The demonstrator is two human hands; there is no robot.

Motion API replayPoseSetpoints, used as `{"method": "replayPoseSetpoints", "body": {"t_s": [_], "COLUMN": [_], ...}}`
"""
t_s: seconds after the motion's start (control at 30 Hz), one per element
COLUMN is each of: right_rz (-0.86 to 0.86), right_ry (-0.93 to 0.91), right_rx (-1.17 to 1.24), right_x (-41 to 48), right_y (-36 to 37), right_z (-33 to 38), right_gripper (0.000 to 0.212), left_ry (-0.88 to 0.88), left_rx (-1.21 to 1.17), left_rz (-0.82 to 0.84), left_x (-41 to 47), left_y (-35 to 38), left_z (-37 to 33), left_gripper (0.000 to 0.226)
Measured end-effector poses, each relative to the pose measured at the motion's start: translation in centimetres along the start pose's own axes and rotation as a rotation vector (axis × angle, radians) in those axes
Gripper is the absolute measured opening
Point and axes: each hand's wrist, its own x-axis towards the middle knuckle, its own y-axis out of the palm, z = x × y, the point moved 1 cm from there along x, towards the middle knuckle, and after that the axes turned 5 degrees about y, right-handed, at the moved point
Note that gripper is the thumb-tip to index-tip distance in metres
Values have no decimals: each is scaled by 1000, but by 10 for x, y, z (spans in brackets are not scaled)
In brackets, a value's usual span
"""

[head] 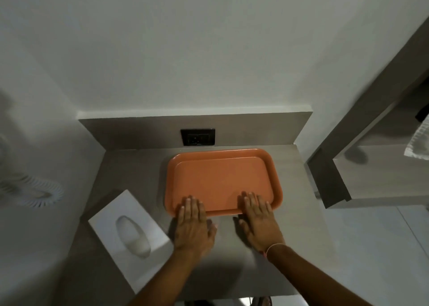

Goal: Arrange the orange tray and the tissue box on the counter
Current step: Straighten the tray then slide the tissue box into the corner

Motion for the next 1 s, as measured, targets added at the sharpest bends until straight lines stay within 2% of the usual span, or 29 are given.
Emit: {"method": "replayPoseSetpoints", "body": {"t_s": [0.17, 0.7, 0.83, 1.0], "right_rz": [54, 106, 52, 87], "right_ry": [-38, -30, -62, -315], "right_rx": [-63, -25, 83, 301], "right_x": [-8, 24, 23, 18], "right_y": [16, 10, 8, 9], "right_z": [7, 10, 25, 102], "right_gripper": [70, 69, 68, 64], "left_ry": [-83, -14, -33, -245], "left_rx": [-60, -58, -82, -187], "left_rz": [117, 102, -57, -267], "left_x": [-14, 12, -7, -73], "left_y": [12, 0, -14, -29], "left_z": [-13, 11, 29, 93], "left_gripper": [85, 79, 74, 72]}}
